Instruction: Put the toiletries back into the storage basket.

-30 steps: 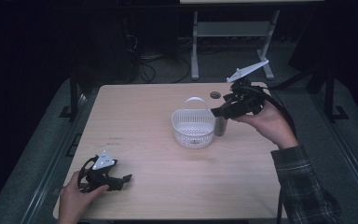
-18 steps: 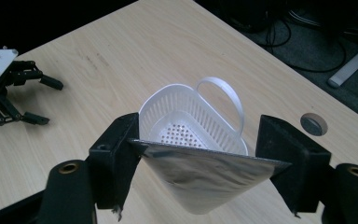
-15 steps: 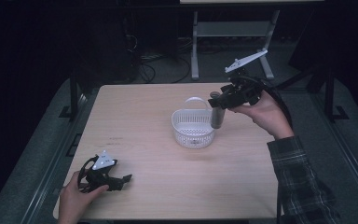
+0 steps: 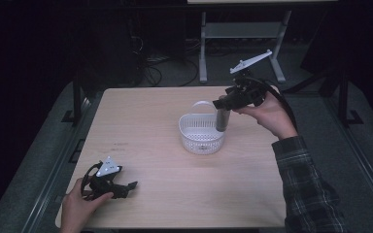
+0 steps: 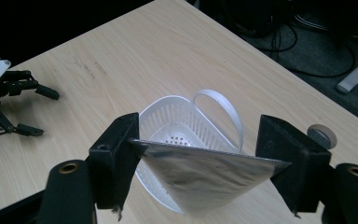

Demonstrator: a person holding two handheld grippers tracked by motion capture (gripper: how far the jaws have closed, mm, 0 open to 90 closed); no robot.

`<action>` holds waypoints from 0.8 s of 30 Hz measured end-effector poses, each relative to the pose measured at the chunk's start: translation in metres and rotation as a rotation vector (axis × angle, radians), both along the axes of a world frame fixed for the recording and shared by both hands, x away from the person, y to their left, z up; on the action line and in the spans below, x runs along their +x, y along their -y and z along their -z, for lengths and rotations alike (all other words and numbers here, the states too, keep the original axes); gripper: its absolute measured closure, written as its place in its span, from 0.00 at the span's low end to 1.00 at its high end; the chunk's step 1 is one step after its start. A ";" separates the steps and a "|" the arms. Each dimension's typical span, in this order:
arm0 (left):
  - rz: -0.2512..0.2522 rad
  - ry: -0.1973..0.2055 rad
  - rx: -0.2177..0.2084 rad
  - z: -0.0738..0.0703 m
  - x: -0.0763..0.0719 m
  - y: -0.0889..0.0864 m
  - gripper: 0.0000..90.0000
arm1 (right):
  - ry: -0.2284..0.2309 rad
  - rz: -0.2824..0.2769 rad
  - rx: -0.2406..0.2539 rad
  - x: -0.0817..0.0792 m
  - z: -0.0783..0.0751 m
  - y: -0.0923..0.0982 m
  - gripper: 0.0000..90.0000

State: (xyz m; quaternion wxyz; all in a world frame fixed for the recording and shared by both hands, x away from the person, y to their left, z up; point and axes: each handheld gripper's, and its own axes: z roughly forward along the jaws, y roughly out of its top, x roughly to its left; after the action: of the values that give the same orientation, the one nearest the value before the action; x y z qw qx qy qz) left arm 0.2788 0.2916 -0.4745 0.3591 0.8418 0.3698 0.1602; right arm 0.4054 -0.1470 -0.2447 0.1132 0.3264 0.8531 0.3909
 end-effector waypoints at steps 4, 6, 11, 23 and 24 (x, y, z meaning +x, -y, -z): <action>0.000 0.000 0.000 0.000 0.000 0.000 0.14 | 0.001 -0.005 0.007 0.004 0.003 -0.001 0.34; 0.000 0.000 0.000 0.000 0.000 0.000 0.14 | -0.004 -0.006 0.012 0.006 0.005 -0.003 0.34; -0.001 0.001 -0.001 0.000 0.000 0.000 0.14 | -0.008 -0.011 0.009 0.011 0.011 -0.005 0.34; -0.001 0.001 -0.001 0.000 0.000 0.000 0.14 | -0.028 -0.022 0.000 0.018 0.028 -0.011 0.34; -0.001 0.002 -0.001 0.000 0.000 0.000 0.14 | -0.031 -0.019 -0.001 0.018 0.030 -0.011 0.34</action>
State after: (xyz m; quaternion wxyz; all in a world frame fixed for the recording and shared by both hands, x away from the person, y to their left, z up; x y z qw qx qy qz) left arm 0.2787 0.2915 -0.4747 0.3598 0.8414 0.3698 0.1608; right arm 0.4237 -0.1359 -0.2745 0.0965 0.3242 0.8581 0.3862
